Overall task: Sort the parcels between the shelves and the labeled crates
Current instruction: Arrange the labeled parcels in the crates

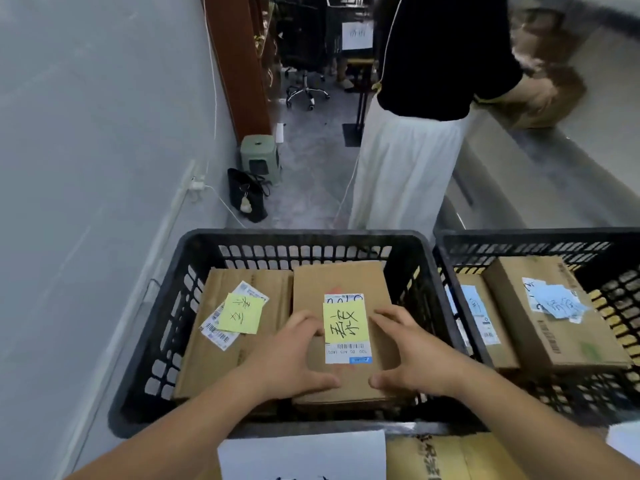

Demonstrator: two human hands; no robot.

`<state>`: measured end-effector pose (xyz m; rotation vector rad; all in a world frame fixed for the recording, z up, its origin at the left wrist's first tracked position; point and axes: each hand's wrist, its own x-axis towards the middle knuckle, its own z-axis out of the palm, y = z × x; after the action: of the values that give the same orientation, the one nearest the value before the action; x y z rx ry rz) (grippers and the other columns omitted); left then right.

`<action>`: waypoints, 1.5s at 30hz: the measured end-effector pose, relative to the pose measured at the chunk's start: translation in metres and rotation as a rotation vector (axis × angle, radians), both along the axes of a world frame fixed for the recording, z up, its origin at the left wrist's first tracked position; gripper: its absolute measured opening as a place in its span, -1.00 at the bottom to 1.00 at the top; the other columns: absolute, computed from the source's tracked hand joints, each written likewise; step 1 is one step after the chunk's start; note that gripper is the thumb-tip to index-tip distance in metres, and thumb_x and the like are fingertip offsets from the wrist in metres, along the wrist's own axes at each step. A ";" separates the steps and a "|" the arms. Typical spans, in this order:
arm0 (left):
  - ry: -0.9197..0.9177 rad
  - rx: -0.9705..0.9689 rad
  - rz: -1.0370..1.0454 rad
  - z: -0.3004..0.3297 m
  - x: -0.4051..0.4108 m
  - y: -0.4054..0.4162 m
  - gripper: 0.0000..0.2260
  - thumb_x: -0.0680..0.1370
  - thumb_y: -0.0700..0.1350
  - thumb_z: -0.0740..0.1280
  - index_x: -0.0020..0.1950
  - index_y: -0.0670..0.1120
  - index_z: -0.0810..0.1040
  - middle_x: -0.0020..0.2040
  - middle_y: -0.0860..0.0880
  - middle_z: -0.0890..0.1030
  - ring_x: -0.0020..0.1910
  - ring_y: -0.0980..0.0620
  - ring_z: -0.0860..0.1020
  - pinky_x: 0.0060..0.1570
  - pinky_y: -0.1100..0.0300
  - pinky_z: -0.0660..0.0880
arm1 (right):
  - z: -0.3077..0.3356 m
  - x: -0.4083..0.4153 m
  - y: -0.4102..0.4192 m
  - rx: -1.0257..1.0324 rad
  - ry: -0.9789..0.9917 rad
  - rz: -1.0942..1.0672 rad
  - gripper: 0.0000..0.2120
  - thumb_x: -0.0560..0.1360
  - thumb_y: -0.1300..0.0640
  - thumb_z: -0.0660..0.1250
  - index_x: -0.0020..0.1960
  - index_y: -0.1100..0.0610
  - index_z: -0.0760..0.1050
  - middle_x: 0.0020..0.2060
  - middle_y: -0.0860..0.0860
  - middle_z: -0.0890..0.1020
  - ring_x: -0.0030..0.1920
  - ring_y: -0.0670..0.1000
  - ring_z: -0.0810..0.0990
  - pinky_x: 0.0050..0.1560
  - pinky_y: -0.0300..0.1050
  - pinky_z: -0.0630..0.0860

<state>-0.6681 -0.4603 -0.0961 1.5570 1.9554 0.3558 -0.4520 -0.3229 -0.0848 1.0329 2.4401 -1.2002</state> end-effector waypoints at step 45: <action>0.342 -0.010 -0.248 -0.008 0.002 0.032 -0.28 0.48 0.24 0.39 0.58 0.10 0.24 0.59 0.10 0.20 0.54 0.03 0.18 0.51 0.11 0.19 | -0.001 -0.028 -0.010 0.483 -0.145 0.104 -0.16 0.47 -0.17 0.47 0.60 -0.01 0.12 0.48 0.02 0.30 0.41 0.17 0.37 0.35 0.12 0.48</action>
<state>-0.6664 -0.4287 -0.1041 1.9290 1.9700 -0.0260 -0.4803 -0.3332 -0.0854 1.0455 2.6865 -0.4888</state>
